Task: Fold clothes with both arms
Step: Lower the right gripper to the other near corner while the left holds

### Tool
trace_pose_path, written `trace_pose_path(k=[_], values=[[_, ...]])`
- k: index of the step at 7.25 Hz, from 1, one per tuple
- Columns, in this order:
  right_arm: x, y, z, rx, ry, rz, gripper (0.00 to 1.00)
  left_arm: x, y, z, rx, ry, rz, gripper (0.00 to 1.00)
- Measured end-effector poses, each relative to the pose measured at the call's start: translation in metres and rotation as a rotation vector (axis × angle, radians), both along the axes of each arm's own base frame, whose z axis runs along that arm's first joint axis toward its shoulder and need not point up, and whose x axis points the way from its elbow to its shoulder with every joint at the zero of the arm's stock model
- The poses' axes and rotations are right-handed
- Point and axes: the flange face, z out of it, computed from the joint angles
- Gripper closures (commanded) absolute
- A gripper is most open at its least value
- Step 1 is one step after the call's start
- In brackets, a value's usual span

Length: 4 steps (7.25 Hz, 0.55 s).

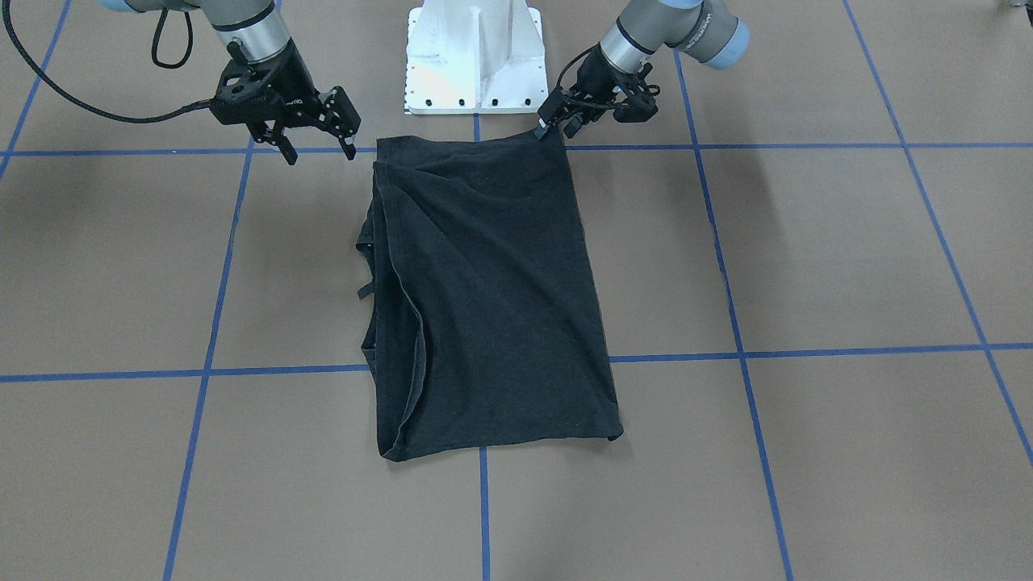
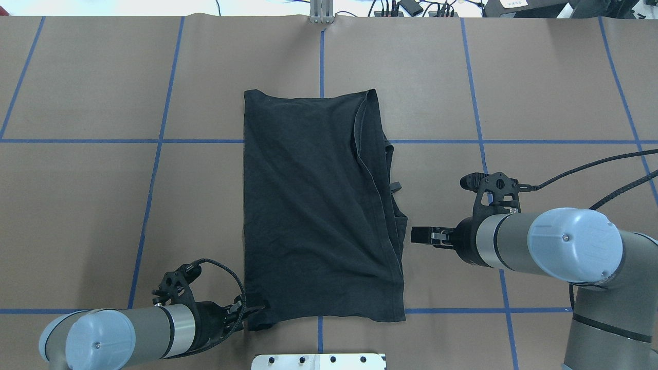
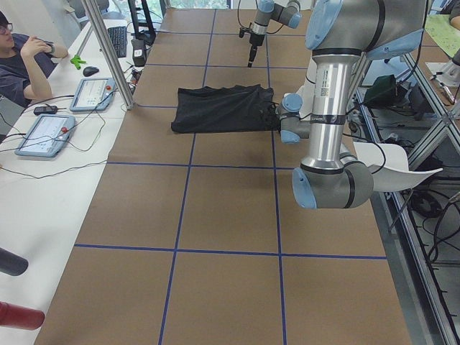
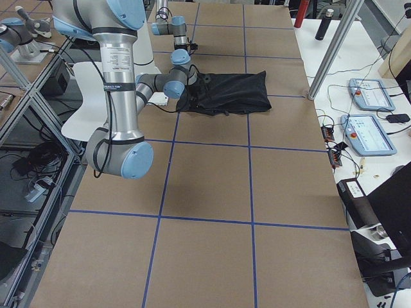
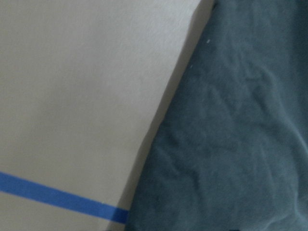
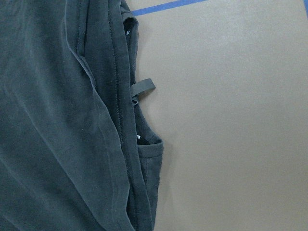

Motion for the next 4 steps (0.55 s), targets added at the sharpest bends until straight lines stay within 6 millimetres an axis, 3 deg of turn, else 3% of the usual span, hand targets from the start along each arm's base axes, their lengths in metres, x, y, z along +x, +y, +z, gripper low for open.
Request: trace_pose_path(k=[1, 3, 4], values=[[-0.0001, 0.0000, -0.0003, 0.000, -0.001, 0.000, 0.00, 0.0013, 0.0019, 0.0003, 0.000, -0.001, 0.004, 0.25], [-0.0005, 0.0003, -0.0007, 0.000, -0.001, -0.001, 0.00, 0.0027, 0.0032, -0.0023, 0.000, 0.004, 0.007, 0.60], [-0.0006, 0.0004, -0.0008, 0.000, -0.001, -0.001, 0.00, 0.0032, 0.0035, -0.0044, 0.001, 0.009, 0.008, 0.65]])
